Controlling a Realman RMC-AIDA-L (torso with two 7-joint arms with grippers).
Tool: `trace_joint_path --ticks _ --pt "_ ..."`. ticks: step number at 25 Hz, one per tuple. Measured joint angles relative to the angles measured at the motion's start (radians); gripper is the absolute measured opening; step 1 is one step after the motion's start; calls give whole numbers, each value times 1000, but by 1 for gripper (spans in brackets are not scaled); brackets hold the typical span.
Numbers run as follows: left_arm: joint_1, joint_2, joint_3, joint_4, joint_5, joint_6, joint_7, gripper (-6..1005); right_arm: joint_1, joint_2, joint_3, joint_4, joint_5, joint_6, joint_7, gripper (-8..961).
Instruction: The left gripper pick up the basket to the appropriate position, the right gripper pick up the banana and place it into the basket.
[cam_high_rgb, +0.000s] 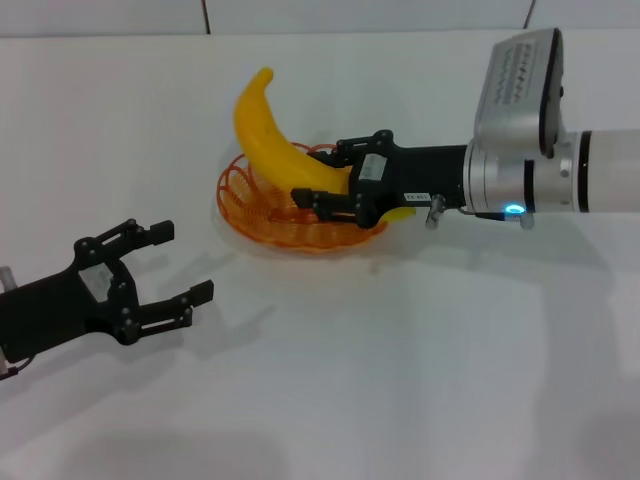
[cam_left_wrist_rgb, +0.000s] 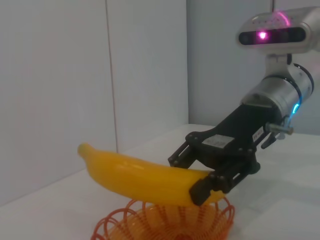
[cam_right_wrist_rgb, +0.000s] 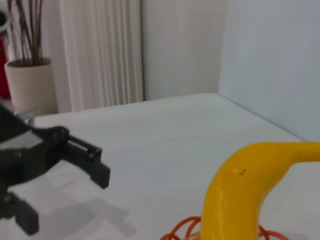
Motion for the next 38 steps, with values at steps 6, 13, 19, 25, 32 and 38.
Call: trace_joint_path --ticks 6,13,19,25,32,38 --pt "14 2 -5 -1 0 1 6 893 -26 -5 2 -56 15 -63 40 609" --pt "27 6 -7 -1 0 2 7 893 -237 -32 31 -301 22 -173 72 820" --pt "45 5 -39 -1 0 1 27 893 -330 -71 152 -241 15 -215 17 896" --pt "55 4 -45 -1 0 -1 35 893 -357 -90 223 -106 14 -266 -185 894" --pt "57 2 -65 -1 0 -1 57 893 -372 -76 223 -71 14 -263 -365 892" --pt "45 1 -70 -9 6 -3 59 893 -365 -75 224 -57 13 -261 -370 892"
